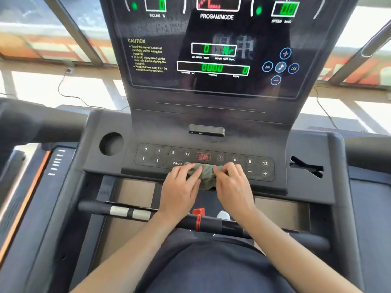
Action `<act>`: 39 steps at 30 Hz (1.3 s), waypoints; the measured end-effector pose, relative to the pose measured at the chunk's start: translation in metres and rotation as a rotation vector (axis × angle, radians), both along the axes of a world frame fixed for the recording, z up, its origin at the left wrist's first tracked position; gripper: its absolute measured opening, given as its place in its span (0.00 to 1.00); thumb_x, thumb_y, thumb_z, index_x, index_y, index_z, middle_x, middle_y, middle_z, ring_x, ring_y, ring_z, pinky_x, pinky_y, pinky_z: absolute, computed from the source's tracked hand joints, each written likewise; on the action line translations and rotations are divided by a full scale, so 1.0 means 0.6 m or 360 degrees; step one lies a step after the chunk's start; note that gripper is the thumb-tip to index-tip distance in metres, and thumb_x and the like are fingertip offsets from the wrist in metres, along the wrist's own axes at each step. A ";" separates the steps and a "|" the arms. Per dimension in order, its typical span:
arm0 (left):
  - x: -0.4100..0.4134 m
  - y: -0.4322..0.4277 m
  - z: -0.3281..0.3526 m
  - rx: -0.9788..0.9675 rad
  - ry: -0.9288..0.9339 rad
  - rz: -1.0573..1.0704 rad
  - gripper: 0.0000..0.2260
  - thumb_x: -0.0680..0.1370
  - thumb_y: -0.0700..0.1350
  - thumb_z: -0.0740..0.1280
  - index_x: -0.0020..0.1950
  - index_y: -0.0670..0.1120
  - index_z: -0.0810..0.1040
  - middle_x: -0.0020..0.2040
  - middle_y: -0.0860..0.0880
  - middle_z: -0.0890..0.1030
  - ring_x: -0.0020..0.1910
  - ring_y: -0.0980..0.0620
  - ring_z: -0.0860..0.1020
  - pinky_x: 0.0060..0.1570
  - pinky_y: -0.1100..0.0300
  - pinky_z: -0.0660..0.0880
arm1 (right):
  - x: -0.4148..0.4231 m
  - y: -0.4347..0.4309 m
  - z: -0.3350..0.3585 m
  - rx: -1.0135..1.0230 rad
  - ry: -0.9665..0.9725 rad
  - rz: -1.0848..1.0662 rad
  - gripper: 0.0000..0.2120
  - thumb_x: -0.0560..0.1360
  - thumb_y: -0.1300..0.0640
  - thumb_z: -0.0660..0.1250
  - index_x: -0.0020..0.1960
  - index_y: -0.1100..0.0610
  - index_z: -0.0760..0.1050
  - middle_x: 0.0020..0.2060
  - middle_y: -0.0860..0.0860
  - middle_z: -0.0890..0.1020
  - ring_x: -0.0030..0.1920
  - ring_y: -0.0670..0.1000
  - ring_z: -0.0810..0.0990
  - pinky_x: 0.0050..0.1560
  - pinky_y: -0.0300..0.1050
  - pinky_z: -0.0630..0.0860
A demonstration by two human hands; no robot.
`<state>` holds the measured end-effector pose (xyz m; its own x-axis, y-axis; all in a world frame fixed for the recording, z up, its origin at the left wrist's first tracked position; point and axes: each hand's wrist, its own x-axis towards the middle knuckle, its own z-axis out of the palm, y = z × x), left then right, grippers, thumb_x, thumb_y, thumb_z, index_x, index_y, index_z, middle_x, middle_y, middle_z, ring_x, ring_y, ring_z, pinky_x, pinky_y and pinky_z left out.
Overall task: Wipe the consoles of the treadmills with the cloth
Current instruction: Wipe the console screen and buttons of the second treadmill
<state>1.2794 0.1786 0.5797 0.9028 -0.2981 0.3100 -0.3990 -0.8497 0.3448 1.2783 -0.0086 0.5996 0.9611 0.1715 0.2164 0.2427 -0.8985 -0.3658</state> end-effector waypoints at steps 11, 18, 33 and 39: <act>-0.001 -0.002 -0.006 -0.0025 -0.0034 0.0038 0.15 0.81 0.42 0.67 0.66 0.41 0.80 0.60 0.43 0.80 0.52 0.42 0.77 0.50 0.48 0.76 | 0.010 0.021 -0.006 -0.0154 0.0026 0.0035 0.13 0.69 0.66 0.72 0.53 0.59 0.80 0.42 0.53 0.73 0.42 0.56 0.71 0.42 0.48 0.70; -0.012 0.024 -0.016 0.0015 -0.0052 0.0065 0.14 0.81 0.42 0.67 0.66 0.42 0.81 0.59 0.42 0.80 0.51 0.42 0.77 0.50 0.49 0.77 | -0.029 0.025 -0.011 -0.0041 0.0015 0.0140 0.20 0.68 0.71 0.71 0.59 0.63 0.79 0.44 0.56 0.75 0.40 0.57 0.73 0.42 0.52 0.77; 0.058 0.143 0.001 0.0014 0.0086 0.0147 0.16 0.80 0.40 0.64 0.68 0.42 0.80 0.65 0.44 0.79 0.63 0.42 0.76 0.61 0.46 0.76 | 0.108 0.161 0.009 -0.0600 0.0220 0.0353 0.27 0.71 0.52 0.71 0.69 0.60 0.74 0.70 0.61 0.73 0.68 0.61 0.70 0.62 0.58 0.69; 0.141 0.157 0.009 0.0045 0.0218 0.0275 0.18 0.80 0.39 0.68 0.70 0.43 0.77 0.71 0.42 0.74 0.69 0.43 0.70 0.54 0.47 0.81 | 0.159 0.176 0.026 -0.0717 0.0254 0.0356 0.32 0.69 0.48 0.74 0.68 0.62 0.74 0.71 0.60 0.73 0.70 0.59 0.69 0.65 0.54 0.69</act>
